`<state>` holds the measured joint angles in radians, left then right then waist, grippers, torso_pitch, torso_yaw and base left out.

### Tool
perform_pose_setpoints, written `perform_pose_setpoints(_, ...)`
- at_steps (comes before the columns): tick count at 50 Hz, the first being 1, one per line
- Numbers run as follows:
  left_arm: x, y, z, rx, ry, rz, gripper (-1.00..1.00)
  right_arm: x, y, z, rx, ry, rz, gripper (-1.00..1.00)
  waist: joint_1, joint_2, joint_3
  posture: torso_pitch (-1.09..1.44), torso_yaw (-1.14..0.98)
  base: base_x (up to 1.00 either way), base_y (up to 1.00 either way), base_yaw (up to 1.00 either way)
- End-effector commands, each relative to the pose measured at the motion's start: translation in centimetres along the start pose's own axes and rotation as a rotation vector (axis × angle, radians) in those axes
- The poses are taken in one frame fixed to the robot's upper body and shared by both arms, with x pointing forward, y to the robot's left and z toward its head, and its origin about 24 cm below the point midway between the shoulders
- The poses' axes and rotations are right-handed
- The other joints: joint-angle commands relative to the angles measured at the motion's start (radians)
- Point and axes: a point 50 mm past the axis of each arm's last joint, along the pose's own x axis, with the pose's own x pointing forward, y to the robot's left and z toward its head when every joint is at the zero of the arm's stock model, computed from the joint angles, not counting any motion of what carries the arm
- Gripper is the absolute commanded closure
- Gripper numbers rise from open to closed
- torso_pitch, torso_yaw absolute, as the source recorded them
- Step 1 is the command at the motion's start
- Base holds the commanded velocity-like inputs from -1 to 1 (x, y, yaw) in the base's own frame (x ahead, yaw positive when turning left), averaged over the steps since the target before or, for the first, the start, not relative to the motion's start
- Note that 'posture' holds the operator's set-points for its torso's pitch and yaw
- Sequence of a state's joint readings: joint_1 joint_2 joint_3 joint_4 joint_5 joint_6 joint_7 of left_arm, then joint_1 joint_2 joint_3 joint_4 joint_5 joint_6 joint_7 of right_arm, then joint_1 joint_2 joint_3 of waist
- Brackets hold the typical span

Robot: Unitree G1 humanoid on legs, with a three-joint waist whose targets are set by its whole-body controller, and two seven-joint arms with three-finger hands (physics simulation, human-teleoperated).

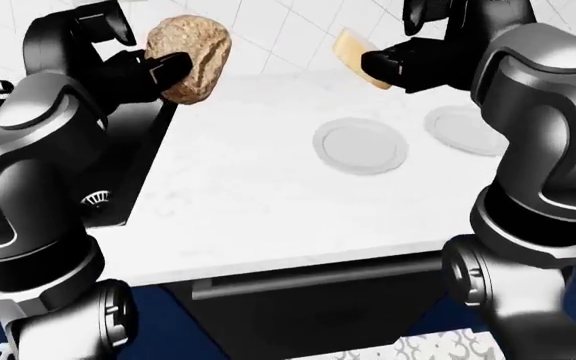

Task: Place all breads on the cutting board.

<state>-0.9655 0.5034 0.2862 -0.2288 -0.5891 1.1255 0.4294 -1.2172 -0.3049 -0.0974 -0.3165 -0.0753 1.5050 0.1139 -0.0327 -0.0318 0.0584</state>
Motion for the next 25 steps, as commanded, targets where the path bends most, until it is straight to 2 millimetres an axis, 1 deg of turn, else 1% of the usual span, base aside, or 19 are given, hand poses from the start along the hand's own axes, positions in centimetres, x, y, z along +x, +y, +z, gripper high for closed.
perform_pose_setpoints(1, -0.32, 0.17, 1.64, -0.016, -0.078, 0.0, 1.0, -0.48, -0.1, 1.28, -0.001, -0.067, -0.011, 1.0, 0.006, 0.003, -0.023, 0.0, 0.0, -0.05, 0.58, 0.0)
perform_pose_setpoints(2, -0.33, 0.17, 1.68, -0.016, -0.078, 0.0, 1.0, -0.51, -0.08, 1.31, -0.002, -0.067, -0.009, 1.0, 0.018, -0.016, -0.043, 0.0, 0.0, -0.15, 0.59, 0.0)
perform_pose_setpoints(3, -0.34, 0.15, 1.68, -0.016, -0.078, -0.001, 1.0, -0.51, -0.07, 1.31, -0.002, -0.067, -0.009, 1.0, 0.019, -0.017, -0.06, 0.0, 0.0, -0.16, 0.6, 0.0)
perform_pose_setpoints(4, -0.35, 0.15, 1.62, -0.016, -0.077, 0.0, 1.0, -0.5, -0.06, 1.27, -0.002, -0.067, -0.009, 1.0, 0.024, -0.017, -0.065, 0.0, 0.0, -0.17, 0.61, 0.0)
perform_pose_setpoints(5, -0.35, 0.14, 1.64, -0.016, -0.077, 0.0, 1.0, -0.49, -0.07, 1.24, -0.001, -0.067, -0.009, 1.0, 0.03, -0.013, -0.061, 0.0, 0.0, -0.19, 0.61, 0.0)
perform_pose_setpoints(8, -0.37, 0.12, 1.64, -0.016, -0.078, -0.001, 1.0, -0.5, -0.01, 1.25, -0.002, -0.067, -0.009, 1.0, 0.039, 0.019, -0.043, 0.0, 0.0, -0.2, 0.61, 0.0)
perform_pose_setpoints(9, -0.38, 0.11, 1.67, -0.016, -0.078, -0.001, 1.0, -0.48, -0.02, 1.23, -0.002, -0.068, -0.008, 1.0, 0.039, 0.033, -0.04, 0.0, 0.0, -0.2, 0.6, 0.0)
perform_pose_setpoints(11, -0.38, 0.1, 1.69, -0.016, -0.078, -0.001, 1.0, -0.46, -0.04, 1.23, -0.002, -0.067, -0.009, 1.0, 0.037, 0.074, -0.038, 0.0, 0.0, -0.19, 0.61, 0.0)
perform_pose_setpoints(12, -0.35, 0.11, 1.64, -0.016, -0.077, 0.0, 1.0, -0.46, -0.02, 1.24, -0.002, -0.067, -0.008, 1.0, 0.035, 0.108, -0.043, 0.0, 0.0, -0.2, 0.61, 0.0)
perform_pose_setpoints(13, -0.36, 0.09, 1.59, -0.016, -0.077, -0.001, 1.0, -0.46, 0.0, 1.21, -0.002, -0.068, -0.008, 1.0, 0.034, 0.167, -0.058, 0.0, 0.0, -0.2, 0.62, 0.0)
perform_pose_setpoints(14, -0.36, 0.1, 1.5, -0.017, -0.076, -0.001, 1.0, -0.45, 0.03, 1.09, -0.002, -0.066, -0.008, 1.0, 0.036, 0.128, -0.054, 0.0, 0.0, -0.2, 0.62, 0.0)
perform_pose_setpoints(15, -0.36, 0.13, 1.46, -0.016, -0.076, 0.0, 1.0, -0.48, 0.02, 1.1, -0.001, -0.066, -0.008, 1.0, 0.036, 0.129, -0.045, 0.0, 0.0, -0.2, 0.62, 0.0)
perform_pose_setpoints(16, -0.38, 0.14, 1.48, -0.016, -0.076, 0.0, 1.0, -0.47, 0.03, 1.11, -0.002, -0.066, -0.008, 1.0, 0.037, 0.123, -0.046, 0.0, 0.0, -0.19, 0.62, 0.0)
perform_pose_setpoints(18, -0.48, 0.13, 1.58, -0.016, -0.077, 0.001, 1.0, -0.46, 0.05, 1.17, -0.002, -0.067, -0.006, 1.0, 0.03, 0.096, -0.054, 0.0, 0.0, -0.2, 0.62, 0.0)
perform_pose_setpoints(20, -0.47, 0.12, 1.61, -0.016, -0.077, 0.001, 1.0, -0.48, 0.03, 1.19, -0.002, -0.067, -0.006, 1.0, 0.026, 0.075, -0.044, 0.0, 0.0, -0.2, 0.61, 0.0)
perform_pose_setpoints(23, -0.46, 0.08, 1.63, -0.018, -0.078, 0.0, 1.0, -0.48, 0.1, 1.24, -0.002, -0.067, -0.005, 1.0, 0.017, 0.055, -0.034, 0.0, 0.0, -0.2, 0.64, 0.0)
perform_pose_setpoints(25, -0.49, 0.13, 1.64, -0.017, -0.077, 0.001, 1.0, -0.47, 0.17, 1.16, -0.003, -0.066, -0.003, 1.0, 0.014, 0.038, -0.027, 0.0, 0.0, -0.21, 0.7, 0.0)
